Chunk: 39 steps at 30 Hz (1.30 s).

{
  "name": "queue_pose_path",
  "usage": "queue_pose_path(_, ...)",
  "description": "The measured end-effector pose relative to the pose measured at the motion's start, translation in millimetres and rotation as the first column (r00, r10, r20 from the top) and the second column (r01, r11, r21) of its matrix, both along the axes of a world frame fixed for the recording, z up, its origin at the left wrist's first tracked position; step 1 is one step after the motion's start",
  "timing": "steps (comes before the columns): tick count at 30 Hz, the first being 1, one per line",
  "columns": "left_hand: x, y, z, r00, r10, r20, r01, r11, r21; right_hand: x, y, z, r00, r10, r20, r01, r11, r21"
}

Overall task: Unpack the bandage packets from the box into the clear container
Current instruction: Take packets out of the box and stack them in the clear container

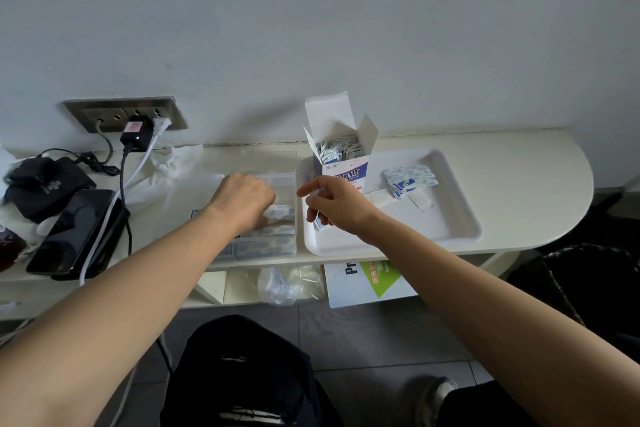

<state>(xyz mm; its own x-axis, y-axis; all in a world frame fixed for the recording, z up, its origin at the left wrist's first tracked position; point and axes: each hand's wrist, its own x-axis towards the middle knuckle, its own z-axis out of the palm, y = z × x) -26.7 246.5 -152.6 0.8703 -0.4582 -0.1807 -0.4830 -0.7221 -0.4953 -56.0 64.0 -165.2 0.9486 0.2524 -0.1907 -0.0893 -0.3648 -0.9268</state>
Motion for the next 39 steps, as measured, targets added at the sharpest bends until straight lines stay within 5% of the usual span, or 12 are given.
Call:
queue_pose_path(7,-2.4,13.2,-3.8,0.947,0.085,-0.311,-0.181,0.939,-0.293,1.7,-0.3,-1.2,1.000,0.008,0.002,-0.008,1.000,-0.009)
queue_pose_path(12,-6.6,13.7,-1.1,0.932,0.099,-0.349,-0.214,0.927,-0.308,-0.1,-0.2,-0.7,1.000,0.006,0.007,-0.006,1.000,-0.015)
queue_pose_path(18,-9.6,8.9,1.6,0.940,0.123,-0.317,-0.242,0.897,-0.370,-2.5,-4.1,1.5,1.000,0.010,-0.002,-0.010,1.000,0.000)
queue_pose_path(24,-23.5,-19.2,26.3,0.989,0.149,0.009,-0.092,0.656,-0.749,-1.5,-44.7,2.0,0.996,-0.073,0.046,0.072,0.997,0.026)
queue_pose_path(29,-40.3,-101.1,30.5,0.984,-0.158,0.080,0.157,0.576,-0.802,3.6,-109.6,-14.1,0.969,-0.203,0.142,0.228,0.954,-0.193)
queue_pose_path(34,-18.2,-159.9,-6.0,0.977,-0.163,-0.139,-0.006,0.627,-0.779,10.4,-161.6,-33.1,0.929,-0.233,0.290,0.348,0.817,-0.460)
queue_pose_path(39,15.6,-189.6,-32.4,0.979,-0.116,-0.167,-0.046,0.673,-0.739,10.3,-169.5,-39.7,0.944,0.007,0.330,0.221,0.729,-0.648)
